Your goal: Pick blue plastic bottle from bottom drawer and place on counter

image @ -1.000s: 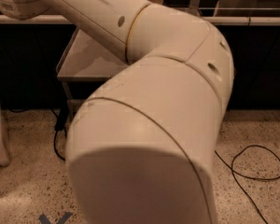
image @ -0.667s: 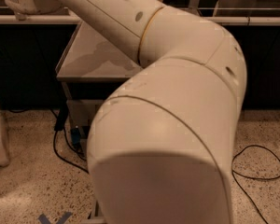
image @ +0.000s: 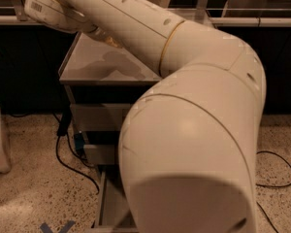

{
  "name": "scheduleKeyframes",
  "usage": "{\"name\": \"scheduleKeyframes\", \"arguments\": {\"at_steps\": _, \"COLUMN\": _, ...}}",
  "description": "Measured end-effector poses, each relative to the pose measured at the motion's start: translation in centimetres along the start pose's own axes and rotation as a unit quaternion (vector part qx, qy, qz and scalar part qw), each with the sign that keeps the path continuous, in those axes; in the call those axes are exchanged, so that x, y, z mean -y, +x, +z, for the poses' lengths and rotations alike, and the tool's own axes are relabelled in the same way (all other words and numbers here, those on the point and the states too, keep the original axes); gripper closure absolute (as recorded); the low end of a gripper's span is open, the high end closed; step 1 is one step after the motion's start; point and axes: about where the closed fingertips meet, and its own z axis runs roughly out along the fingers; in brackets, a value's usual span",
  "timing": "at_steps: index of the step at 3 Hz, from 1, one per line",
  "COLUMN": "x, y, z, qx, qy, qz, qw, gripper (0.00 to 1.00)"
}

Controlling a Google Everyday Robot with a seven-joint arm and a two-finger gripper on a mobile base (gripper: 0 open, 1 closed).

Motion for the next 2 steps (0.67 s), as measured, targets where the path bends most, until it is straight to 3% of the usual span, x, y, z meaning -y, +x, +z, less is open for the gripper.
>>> {"name": "scheduleKeyframes", "arguments": {"at_steps": 1, "x": -3.9, "y": -0.42, "z": 2.44, "qx": 0.005, "qy": -0.054, "qz": 0.0, "qw": 0.9985, "gripper": 1.0}}
{"name": "scheduleKeyframes", "arguments": {"at_steps": 2, "x": -4.07, "y": -0.42, "z": 2.48, "qx": 0.005, "qy": -0.057, "qz": 0.0, "qw": 0.9983, "gripper": 0.81}}
